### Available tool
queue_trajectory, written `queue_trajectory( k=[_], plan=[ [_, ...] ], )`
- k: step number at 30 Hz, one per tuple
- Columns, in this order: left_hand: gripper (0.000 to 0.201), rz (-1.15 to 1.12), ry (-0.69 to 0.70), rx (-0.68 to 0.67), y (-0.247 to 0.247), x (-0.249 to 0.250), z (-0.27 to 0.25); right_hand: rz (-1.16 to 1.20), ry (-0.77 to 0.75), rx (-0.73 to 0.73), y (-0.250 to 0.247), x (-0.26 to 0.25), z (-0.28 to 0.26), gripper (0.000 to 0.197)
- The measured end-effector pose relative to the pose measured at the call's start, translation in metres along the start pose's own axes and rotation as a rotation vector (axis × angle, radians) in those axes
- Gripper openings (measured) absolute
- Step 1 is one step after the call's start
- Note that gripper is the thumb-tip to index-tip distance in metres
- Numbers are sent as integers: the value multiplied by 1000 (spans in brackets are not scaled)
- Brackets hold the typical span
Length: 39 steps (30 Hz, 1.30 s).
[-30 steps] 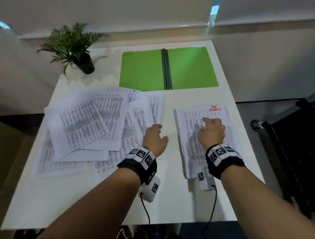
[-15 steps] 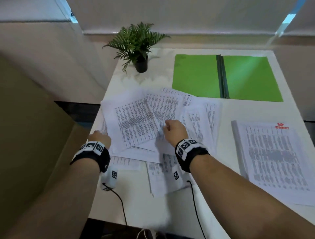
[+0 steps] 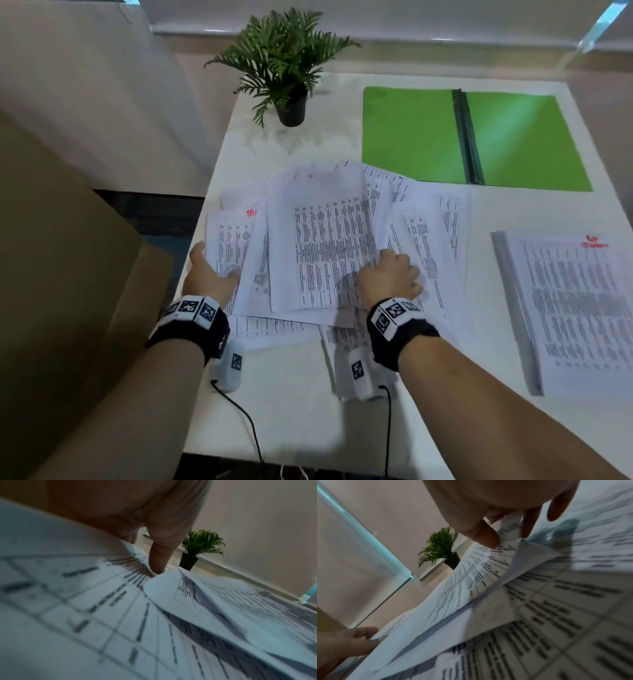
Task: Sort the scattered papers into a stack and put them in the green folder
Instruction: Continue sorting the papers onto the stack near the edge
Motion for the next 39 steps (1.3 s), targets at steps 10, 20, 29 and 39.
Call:
queue_trajectory(
  k=[10,20,29,39],
  plan=[
    [63,-140,-23,-40,10,-2,-20,240,24,-214,-5,1,22,8],
    [65,-5,116,-117,24,19,-41,212,-88,-50,-42,54,34,13],
    [44,-112,91,-229,46,27,-62,19,71,73,-87,85,52,35],
    [45,-65,202,123,12,47,-101,175,-190,77,-119,67,29,50]
  ],
)
Point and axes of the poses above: each hand's wrist, its own z-axis towards the middle knuckle, its own y-axis out of the palm, x = y × z, the point moved 5 cm from there along z, towards the middle knuckle, and after that the axes turned 13 degrees about z, right-handed, at the moved point
